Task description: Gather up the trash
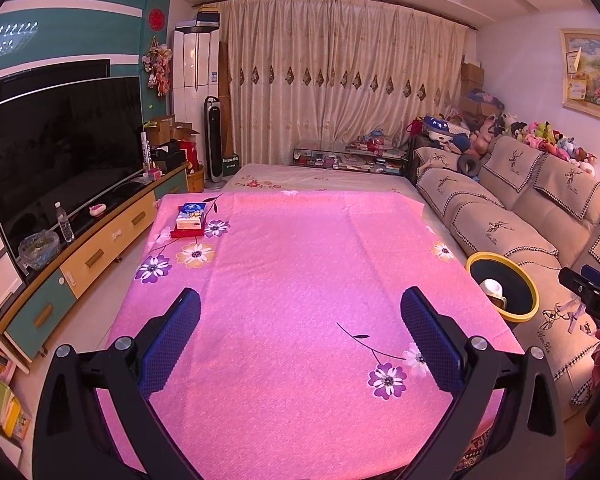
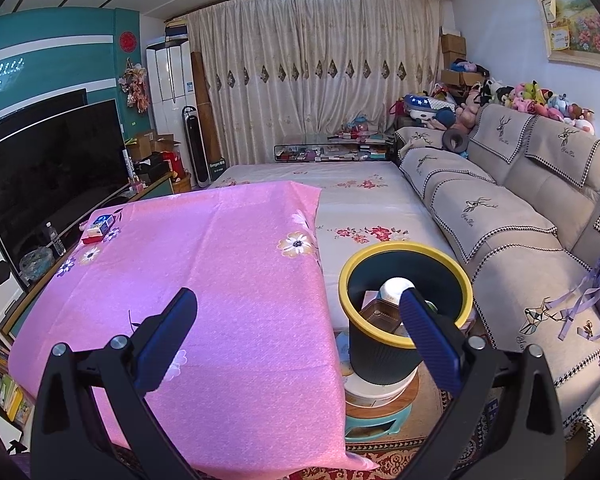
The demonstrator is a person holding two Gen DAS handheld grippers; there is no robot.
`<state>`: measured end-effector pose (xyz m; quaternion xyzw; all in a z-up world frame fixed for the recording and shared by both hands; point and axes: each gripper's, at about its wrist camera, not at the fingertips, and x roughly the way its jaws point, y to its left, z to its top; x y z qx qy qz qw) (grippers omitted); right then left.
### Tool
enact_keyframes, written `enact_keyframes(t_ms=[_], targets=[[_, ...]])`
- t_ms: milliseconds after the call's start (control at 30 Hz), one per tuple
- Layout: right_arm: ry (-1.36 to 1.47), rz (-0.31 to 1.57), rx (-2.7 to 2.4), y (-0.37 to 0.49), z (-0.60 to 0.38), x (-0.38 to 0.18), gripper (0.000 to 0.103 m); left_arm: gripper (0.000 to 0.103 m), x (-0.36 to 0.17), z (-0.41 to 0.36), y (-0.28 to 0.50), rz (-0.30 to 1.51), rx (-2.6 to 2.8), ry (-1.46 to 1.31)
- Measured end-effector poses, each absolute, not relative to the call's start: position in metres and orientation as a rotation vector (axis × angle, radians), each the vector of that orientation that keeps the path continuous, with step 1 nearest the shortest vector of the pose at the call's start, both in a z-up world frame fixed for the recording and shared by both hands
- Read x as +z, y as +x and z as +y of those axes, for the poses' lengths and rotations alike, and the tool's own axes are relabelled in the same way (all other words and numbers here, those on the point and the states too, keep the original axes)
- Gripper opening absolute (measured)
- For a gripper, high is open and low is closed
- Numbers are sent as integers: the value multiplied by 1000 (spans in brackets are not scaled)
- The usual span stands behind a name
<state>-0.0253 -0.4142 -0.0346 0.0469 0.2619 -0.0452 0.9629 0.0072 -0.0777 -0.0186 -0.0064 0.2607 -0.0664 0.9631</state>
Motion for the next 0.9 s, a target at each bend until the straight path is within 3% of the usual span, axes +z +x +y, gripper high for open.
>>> enact_keyframes(t_ms=[900], targets=[[103,541,-82,-22,-416,-38,96,98,-20,-79,9,538,-126,-2]])
